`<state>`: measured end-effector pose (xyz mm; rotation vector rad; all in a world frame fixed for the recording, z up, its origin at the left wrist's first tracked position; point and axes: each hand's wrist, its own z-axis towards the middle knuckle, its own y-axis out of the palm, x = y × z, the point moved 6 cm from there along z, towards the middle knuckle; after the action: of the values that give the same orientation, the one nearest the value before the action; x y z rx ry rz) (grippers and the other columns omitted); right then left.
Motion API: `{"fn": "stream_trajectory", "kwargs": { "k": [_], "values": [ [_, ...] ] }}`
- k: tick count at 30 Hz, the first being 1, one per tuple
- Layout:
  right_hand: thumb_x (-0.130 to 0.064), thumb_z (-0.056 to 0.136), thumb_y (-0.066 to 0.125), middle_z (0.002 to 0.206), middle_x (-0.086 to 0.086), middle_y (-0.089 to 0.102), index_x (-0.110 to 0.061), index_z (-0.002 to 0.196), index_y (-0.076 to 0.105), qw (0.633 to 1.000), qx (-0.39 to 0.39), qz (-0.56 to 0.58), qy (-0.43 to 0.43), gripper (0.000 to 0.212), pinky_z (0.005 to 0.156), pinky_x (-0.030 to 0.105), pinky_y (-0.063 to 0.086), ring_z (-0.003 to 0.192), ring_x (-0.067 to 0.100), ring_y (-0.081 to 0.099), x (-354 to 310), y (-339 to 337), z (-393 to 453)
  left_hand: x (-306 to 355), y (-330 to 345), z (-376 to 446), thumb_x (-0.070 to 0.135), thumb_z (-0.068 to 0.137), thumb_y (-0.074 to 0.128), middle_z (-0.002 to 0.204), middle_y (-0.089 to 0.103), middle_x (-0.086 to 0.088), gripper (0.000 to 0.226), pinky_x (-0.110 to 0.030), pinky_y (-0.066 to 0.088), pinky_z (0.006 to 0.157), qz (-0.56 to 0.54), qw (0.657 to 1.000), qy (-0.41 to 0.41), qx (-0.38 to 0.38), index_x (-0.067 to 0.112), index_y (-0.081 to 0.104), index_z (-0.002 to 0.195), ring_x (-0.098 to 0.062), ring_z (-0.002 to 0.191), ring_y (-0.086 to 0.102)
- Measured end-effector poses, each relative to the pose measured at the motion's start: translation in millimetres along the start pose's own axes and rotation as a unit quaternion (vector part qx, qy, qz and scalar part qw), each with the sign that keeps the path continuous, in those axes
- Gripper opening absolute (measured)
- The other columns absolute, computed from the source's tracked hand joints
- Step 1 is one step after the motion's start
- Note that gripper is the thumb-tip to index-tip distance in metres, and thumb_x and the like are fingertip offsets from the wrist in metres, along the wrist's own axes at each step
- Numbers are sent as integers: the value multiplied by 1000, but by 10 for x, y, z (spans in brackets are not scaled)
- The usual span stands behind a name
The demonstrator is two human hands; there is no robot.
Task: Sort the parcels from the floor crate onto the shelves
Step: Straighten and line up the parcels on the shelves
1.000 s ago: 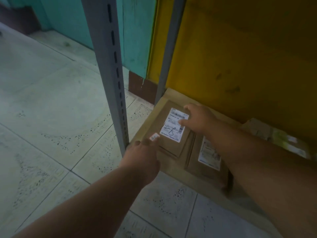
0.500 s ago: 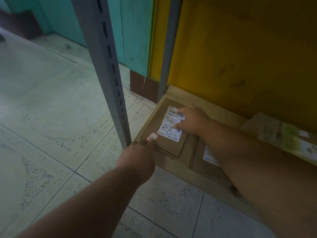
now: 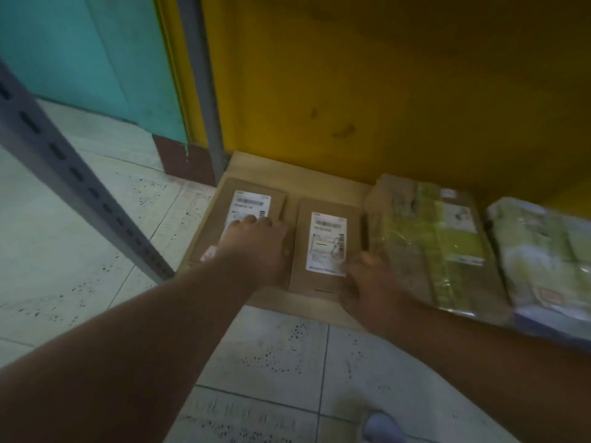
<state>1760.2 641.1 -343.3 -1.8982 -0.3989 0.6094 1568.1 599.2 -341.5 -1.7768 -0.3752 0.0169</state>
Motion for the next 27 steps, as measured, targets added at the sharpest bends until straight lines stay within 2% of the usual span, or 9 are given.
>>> {"fn": "stream_trajectory", "kwargs": {
  "k": [4, 8, 14, 24, 25, 27],
  "values": [
    [-38, 96, 52, 137, 4, 45, -20, 139, 47, 999, -13, -26, 36, 48, 103, 35, 45, 123, 24, 46, -46, 143, -61, 257, 12, 335, 53, 95, 48, 138, 55, -6, 49, -49, 34, 108, 32, 998, 52, -4, 31, 47, 139, -32, 130, 44],
    [-26, 96, 52, 133, 8, 45, -12, 133, 49, 993, -12, 9, 117, 40, 102, 40, 48, 119, 26, 49, -62, 281, -30, 447, 167, 482, 67, 86, 55, 147, 48, -4, 66, -52, 24, 115, 104, 989, 91, -53, 44, 40, 146, -32, 141, 32],
    [-19, 98, 53, 136, 10, 40, -13, 131, 53, 981, -10, 37, 192, 33, 91, 44, 56, 112, 28, 55, 2, 389, 66, 394, 215, 573, 65, 82, 63, 151, 42, 0, 74, -50, 21, 116, 123, 988, 85, -44, 45, 36, 148, -30, 143, 29],
    [-26, 100, 51, 131, 8, 40, -15, 129, 54, 985, 22, 64, 159, 31, 94, 43, 53, 112, 25, 52, -76, 301, 18, 287, 214, 554, 60, 86, 61, 147, 46, 1, 68, -49, 26, 114, 161, 982, 82, -47, 43, 39, 147, -29, 138, 32],
    [-27, 100, 49, 128, 6, 43, -16, 125, 55, 986, 39, 78, 140, 28, 91, 40, 54, 108, 23, 53, -88, 227, -44, 288, 211, 544, 59, 87, 60, 146, 48, 1, 63, -50, 28, 113, 165, 982, 83, -45, 42, 42, 145, -29, 137, 34],
    [-28, 100, 45, 118, 2, 48, -19, 113, 58, 988, 77, 98, 94, 20, 75, 27, 53, 94, 17, 56, -81, 27, -230, 332, 182, 508, 57, 88, 58, 143, 51, 0, 57, -50, 30, 111, 164, 982, 84, -28, 38, 49, 141, -29, 135, 37]
  ]
}}
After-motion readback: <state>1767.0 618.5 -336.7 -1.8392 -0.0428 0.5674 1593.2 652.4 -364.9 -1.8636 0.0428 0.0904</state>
